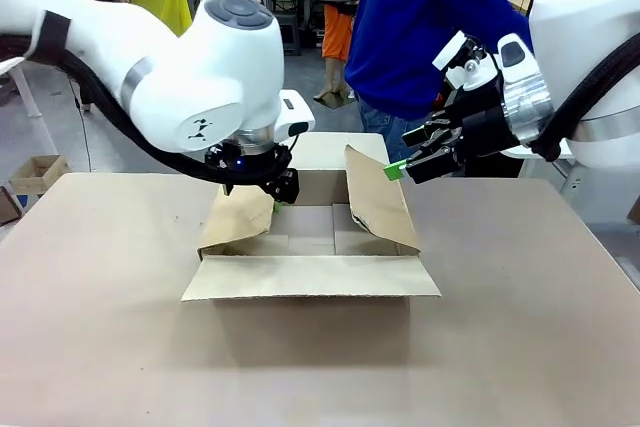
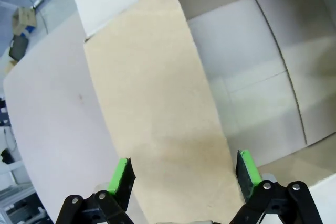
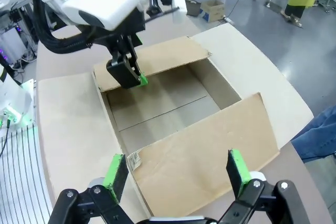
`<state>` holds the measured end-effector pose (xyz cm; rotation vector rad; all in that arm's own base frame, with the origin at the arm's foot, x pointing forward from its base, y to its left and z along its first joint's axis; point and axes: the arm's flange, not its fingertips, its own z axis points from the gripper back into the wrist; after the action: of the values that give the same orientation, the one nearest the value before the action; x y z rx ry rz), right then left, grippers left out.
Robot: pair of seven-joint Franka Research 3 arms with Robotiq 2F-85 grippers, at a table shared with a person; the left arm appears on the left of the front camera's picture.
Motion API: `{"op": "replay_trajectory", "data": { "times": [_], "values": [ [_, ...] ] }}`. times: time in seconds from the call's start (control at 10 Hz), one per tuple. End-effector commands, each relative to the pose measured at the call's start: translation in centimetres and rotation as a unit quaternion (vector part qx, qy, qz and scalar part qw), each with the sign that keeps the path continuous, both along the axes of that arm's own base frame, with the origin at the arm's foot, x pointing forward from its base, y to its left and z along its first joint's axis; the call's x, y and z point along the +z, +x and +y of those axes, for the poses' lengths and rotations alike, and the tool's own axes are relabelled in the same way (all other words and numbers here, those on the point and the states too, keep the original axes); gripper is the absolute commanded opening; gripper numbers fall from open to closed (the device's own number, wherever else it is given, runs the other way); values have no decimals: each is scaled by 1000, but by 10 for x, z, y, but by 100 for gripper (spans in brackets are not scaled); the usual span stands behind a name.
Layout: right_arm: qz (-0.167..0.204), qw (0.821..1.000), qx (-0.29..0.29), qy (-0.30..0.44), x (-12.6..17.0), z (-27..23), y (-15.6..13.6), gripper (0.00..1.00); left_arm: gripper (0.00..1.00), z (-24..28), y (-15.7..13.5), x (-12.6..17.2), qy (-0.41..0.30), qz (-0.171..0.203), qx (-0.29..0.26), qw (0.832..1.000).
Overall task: Pack the gift set into the box.
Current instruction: Place both hands on the side flaps of the Package Box and spread them outward.
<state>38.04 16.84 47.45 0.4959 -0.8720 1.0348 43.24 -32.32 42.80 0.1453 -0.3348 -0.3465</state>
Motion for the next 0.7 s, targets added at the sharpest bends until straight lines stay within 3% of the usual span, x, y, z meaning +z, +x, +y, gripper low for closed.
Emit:
{"op": "replay_trajectory", "data": {
  "times": [0.0, 0.2, 0.6],
  "values": [
    [6, 1000, -9, 14, 3, 3, 0, 100, 100, -8, 11, -3, 2, 6, 17, 1000],
    [6, 1000, -9, 14, 3, 3, 0, 100, 100, -7, 11, -11, 5, 15, 21, 1000],
    [6, 1000, -9, 14, 3, 3, 0, 100, 100, 4, 10, -5, 22, -17, 50, 998]
  ]
}}
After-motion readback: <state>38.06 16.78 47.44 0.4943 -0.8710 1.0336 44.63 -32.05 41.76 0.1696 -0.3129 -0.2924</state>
